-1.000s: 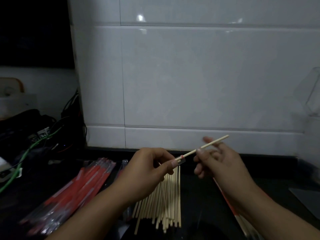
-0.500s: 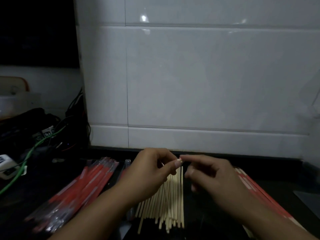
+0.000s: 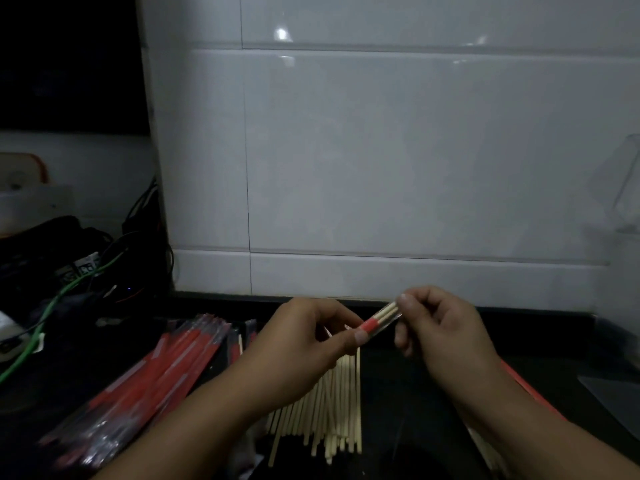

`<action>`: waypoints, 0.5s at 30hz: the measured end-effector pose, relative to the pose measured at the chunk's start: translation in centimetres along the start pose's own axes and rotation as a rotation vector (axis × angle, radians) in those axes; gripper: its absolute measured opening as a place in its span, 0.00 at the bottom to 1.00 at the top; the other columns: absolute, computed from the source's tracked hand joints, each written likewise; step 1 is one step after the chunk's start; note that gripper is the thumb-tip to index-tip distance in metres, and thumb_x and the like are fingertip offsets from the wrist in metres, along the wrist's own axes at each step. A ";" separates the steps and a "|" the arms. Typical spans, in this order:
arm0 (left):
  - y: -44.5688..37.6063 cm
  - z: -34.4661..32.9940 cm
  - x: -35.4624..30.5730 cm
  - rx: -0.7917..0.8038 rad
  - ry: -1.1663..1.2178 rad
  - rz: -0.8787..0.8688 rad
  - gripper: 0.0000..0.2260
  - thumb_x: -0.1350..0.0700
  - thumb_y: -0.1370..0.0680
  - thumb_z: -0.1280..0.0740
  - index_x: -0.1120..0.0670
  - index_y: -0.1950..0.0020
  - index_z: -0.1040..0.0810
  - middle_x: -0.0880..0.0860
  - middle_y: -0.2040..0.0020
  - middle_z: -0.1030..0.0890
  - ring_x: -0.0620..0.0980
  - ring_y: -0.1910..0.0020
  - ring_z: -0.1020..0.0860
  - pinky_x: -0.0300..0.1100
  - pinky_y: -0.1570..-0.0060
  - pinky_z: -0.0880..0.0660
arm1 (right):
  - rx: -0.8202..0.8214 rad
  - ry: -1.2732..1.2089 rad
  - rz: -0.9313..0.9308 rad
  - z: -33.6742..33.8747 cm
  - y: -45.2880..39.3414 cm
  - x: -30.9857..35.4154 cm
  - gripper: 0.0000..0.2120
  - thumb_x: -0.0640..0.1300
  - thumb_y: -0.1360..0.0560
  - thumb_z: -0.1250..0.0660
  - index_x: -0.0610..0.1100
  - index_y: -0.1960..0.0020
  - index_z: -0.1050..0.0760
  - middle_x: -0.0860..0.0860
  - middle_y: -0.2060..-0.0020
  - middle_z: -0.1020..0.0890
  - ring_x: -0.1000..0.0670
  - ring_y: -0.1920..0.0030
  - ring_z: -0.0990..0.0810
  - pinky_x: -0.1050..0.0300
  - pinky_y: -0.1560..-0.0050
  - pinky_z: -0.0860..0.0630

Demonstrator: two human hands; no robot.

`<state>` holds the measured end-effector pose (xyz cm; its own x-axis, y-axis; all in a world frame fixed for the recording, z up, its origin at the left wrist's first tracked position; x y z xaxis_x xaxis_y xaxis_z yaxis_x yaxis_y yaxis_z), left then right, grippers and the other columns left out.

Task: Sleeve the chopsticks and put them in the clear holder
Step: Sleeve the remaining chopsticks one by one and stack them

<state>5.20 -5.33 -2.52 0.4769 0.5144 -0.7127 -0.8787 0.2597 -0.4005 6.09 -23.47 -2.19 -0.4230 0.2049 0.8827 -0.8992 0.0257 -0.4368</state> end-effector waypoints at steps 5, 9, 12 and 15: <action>0.0 0.7 0.3 0.042 -0.046 0.052 0.03 0.48 0.23 0.29 0.41 0.52 0.17 0.39 0.56 0.16 0.39 0.55 0.18 0.42 0.53 0.18 | -0.172 -0.156 -0.025 2.2 -1.1 -0.1 0.10 0.40 0.19 0.39 0.35 0.50 0.23 0.46 0.73 0.22 0.52 0.73 0.24 0.58 0.69 0.24; -0.1 0.5 0.0 -0.048 0.112 0.035 0.03 0.53 0.25 0.26 0.45 0.53 0.16 0.47 0.59 0.15 0.45 0.57 0.16 0.47 0.54 0.17 | -0.003 -0.552 -0.236 0.6 -0.8 -0.3 0.13 0.45 0.21 0.36 0.35 0.50 0.21 0.44 0.65 0.18 0.50 0.68 0.21 0.59 0.69 0.23; -0.2 0.1 0.1 -0.097 0.222 0.036 0.05 0.55 0.26 0.25 0.48 0.52 0.17 0.52 0.62 0.15 0.50 0.59 0.15 0.49 0.55 0.18 | 0.191 -0.462 -0.298 -0.9 0.3 -0.3 0.13 0.44 0.21 0.37 0.36 0.52 0.19 0.41 0.61 0.16 0.50 0.66 0.21 0.58 0.68 0.26; -0.1 0.0 -0.3 -0.057 0.200 0.028 0.03 0.52 0.25 0.27 0.47 0.52 0.18 0.51 0.61 0.15 0.47 0.62 0.16 0.41 0.58 0.20 | 0.134 -0.379 -0.278 -0.6 0.1 -0.6 0.11 0.42 0.21 0.37 0.36 0.52 0.19 0.41 0.64 0.17 0.50 0.68 0.22 0.59 0.72 0.31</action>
<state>5.13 -5.51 -2.30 0.4518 0.3470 -0.8218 -0.8919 0.1976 -0.4069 6.33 -23.01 -2.91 -0.1533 -0.1634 0.9746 -0.9798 -0.1028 -0.1714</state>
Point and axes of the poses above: each hand's wrist, its own y-axis away from the middle knuckle, its own z-axis out of the back of the hand, x = y × z, the point moved 3 cm from there along -y, towards the middle knuckle
